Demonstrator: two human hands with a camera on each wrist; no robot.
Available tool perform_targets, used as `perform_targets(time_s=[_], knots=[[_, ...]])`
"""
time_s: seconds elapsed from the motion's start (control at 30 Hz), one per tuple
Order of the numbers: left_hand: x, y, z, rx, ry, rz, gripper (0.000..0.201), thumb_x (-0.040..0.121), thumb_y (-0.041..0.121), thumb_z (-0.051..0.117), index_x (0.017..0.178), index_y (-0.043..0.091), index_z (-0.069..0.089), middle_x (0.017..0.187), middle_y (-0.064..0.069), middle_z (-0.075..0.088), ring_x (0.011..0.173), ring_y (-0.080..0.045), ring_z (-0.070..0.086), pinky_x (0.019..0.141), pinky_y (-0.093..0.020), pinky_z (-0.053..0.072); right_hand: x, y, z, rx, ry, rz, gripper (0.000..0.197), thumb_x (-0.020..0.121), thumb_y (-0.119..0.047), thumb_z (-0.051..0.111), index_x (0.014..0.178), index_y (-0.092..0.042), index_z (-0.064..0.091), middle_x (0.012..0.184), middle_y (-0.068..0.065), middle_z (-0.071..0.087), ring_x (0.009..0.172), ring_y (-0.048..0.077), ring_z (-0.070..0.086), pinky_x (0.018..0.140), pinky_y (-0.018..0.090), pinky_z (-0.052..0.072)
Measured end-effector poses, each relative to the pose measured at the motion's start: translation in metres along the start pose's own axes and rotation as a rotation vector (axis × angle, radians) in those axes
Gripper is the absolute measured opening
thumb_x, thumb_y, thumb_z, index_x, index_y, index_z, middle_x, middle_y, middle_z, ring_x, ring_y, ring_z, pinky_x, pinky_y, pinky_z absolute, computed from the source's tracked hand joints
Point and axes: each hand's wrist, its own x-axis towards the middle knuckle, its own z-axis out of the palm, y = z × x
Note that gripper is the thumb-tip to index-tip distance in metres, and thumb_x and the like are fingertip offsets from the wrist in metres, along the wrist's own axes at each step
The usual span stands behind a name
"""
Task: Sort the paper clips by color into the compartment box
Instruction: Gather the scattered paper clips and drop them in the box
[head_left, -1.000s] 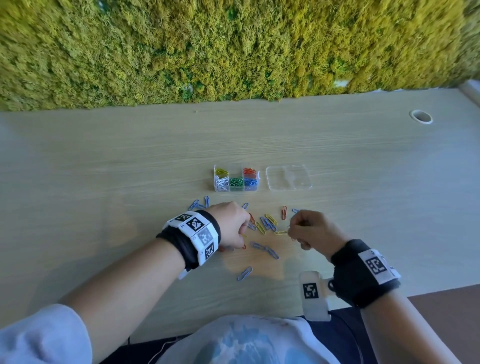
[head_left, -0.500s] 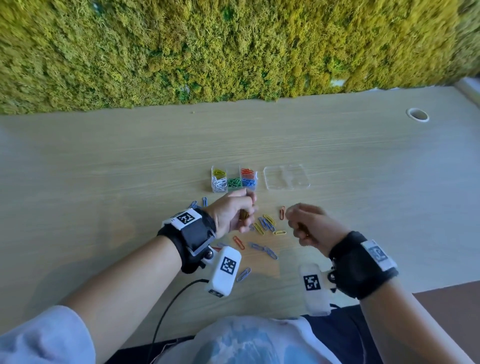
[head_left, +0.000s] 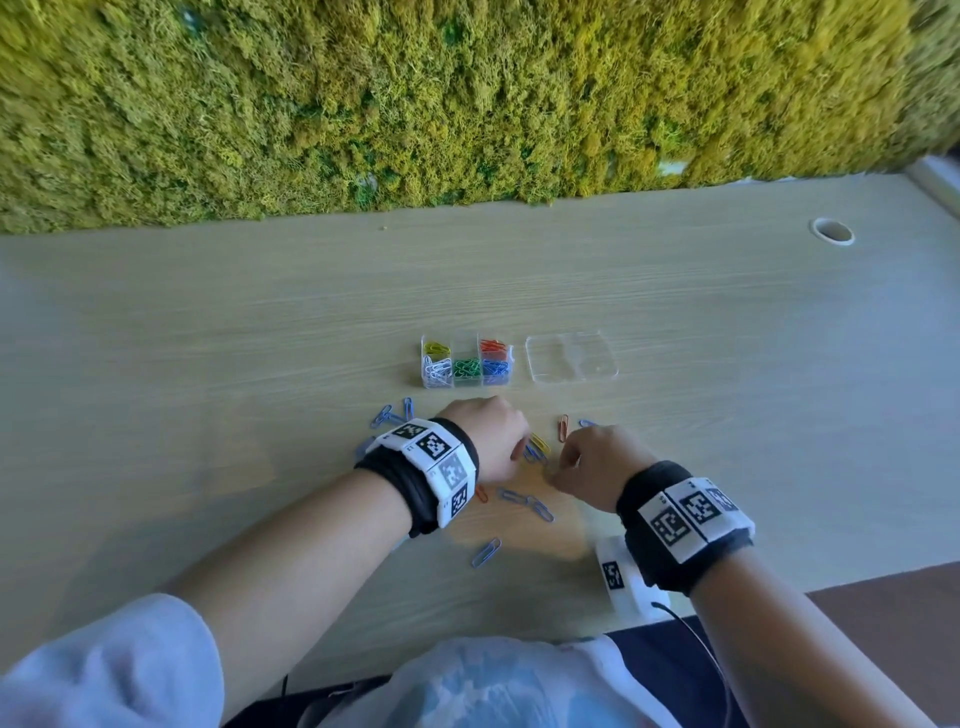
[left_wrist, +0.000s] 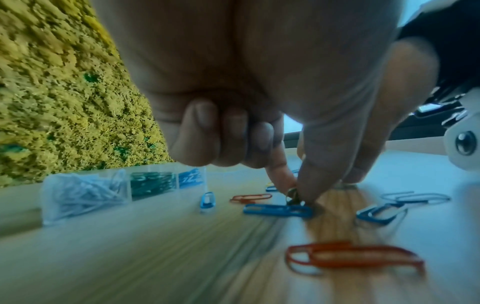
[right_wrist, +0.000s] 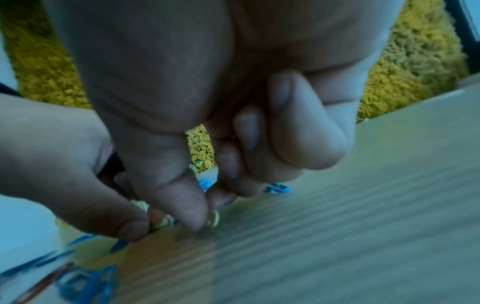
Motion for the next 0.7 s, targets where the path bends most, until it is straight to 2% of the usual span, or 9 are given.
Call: perform_targets(time_s=[0.07, 0.1, 0.17, 0.27, 0.37, 0.43, 0.5, 0.6, 0.7], knots=[[0.002, -0.002, 0.001, -0.005, -0.001, 0.004, 0.013, 0.077, 0.019, 0.055, 0.084, 0.017, 0.066, 0.093, -0.003, 0.066, 0.082, -0.027, 0.064, 0.067, -0.032, 0.052, 0.001, 0.004, 0.001, 0.159, -0.011, 0.014, 0.021, 0.082, -0.03, 0.06, 0.068, -0.014, 0.058, 0.069, 0.001, 0.053, 0.064, 0.016, 0.047, 0.059, 0.026, 0.038], [0.002, -0.003, 0.002, -0.031, -0.006, 0.003, 0.011, 0.077, 0.019, 0.055, 0.081, 0.017, 0.065, 0.091, -0.003, 0.066, 0.081, -0.026, 0.064, 0.069, -0.033, 0.054, 0.002, 0.006, 0.001, 0.336, -0.025, 0.027, 0.023, 0.078, -0.026, 0.062, 0.062, -0.015, 0.051, 0.063, 0.0, 0.05, 0.059, 0.017, 0.043, 0.057, 0.027, 0.037], [0.003, -0.007, 0.002, -0.176, -0.014, -0.024, 0.004, 0.077, 0.021, 0.056, 0.077, 0.021, 0.061, 0.089, 0.001, 0.064, 0.078, -0.022, 0.064, 0.071, -0.033, 0.055, 0.0, 0.008, 0.001, 0.849, -0.041, 0.025, 0.021, 0.067, -0.018, 0.063, 0.057, -0.016, 0.045, 0.056, 0.003, 0.045, 0.053, 0.019, 0.04, 0.053, 0.028, 0.035], [0.0, -0.012, 0.001, -0.611, 0.007, -0.124, 0.003, 0.082, 0.025, 0.059, 0.079, 0.024, 0.058, 0.076, 0.008, 0.058, 0.064, -0.011, 0.055, 0.059, -0.025, 0.048, 0.0, 0.01, -0.003, 1.579, -0.136, 0.018, 0.015, 0.064, -0.004, 0.054, 0.059, -0.016, 0.047, 0.058, 0.005, 0.047, 0.046, 0.016, 0.044, 0.043, 0.019, 0.035], [-0.006, -0.019, -0.001, -1.274, -0.048, -0.156, 0.01, 0.086, 0.013, 0.05, 0.077, 0.017, 0.05, 0.068, 0.002, 0.049, 0.051, -0.01, 0.042, 0.044, -0.022, 0.035, 0.001, 0.011, -0.012, 1.847, -0.242, -0.024, 0.015, 0.071, -0.004, 0.046, 0.071, -0.018, 0.05, 0.058, 0.001, 0.046, 0.047, 0.013, 0.041, 0.04, 0.018, 0.033], [-0.009, -0.024, -0.003, -1.628, -0.033, -0.156, 0.009, 0.074, 0.005, 0.044, 0.074, 0.014, 0.043, 0.066, -0.001, 0.048, 0.048, -0.011, 0.041, 0.038, -0.021, 0.032, 0.005, 0.012, -0.015, 1.892, -0.27, 0.001, 0.019, 0.077, -0.005, 0.036, 0.079, -0.016, 0.051, 0.059, 0.001, 0.044, 0.047, 0.013, 0.039, 0.04, 0.019, 0.03], [-0.01, -0.028, -0.005, -1.73, 0.003, -0.184, 0.015, 0.069, 0.002, 0.037, 0.072, 0.016, 0.041, 0.063, 0.0, 0.045, 0.045, -0.011, 0.04, 0.037, -0.018, 0.03, 0.009, 0.011, -0.016, 1.86, -0.271, 0.018, 0.019, 0.077, -0.008, 0.034, 0.08, -0.015, 0.051, 0.06, 0.001, 0.043, 0.047, 0.012, 0.039, 0.041, 0.019, 0.029], [-0.01, -0.035, -0.007, -1.56, 0.086, -0.279, 0.023, 0.077, -0.003, 0.035, 0.073, 0.017, 0.044, 0.063, 0.001, 0.043, 0.046, -0.011, 0.037, 0.038, -0.017, 0.026, 0.017, 0.006, -0.016, 1.645, -0.226, 0.075, 0.011, 0.084, -0.009, 0.047, 0.076, -0.015, 0.051, 0.059, 0.0, 0.044, 0.046, 0.011, 0.04, 0.038, 0.018, 0.029], [-0.01, -0.043, -0.016, -1.201, 0.162, -0.344, 0.019, 0.085, 0.003, 0.04, 0.076, 0.018, 0.048, 0.063, 0.001, 0.042, 0.05, -0.012, 0.036, 0.04, -0.018, 0.026, 0.029, 0.002, -0.013, 1.07, -0.073, 0.089, 0.015, 0.09, -0.011, 0.055, 0.075, -0.013, 0.055, 0.061, 0.001, 0.046, 0.048, 0.012, 0.039, 0.041, 0.02, 0.031]])
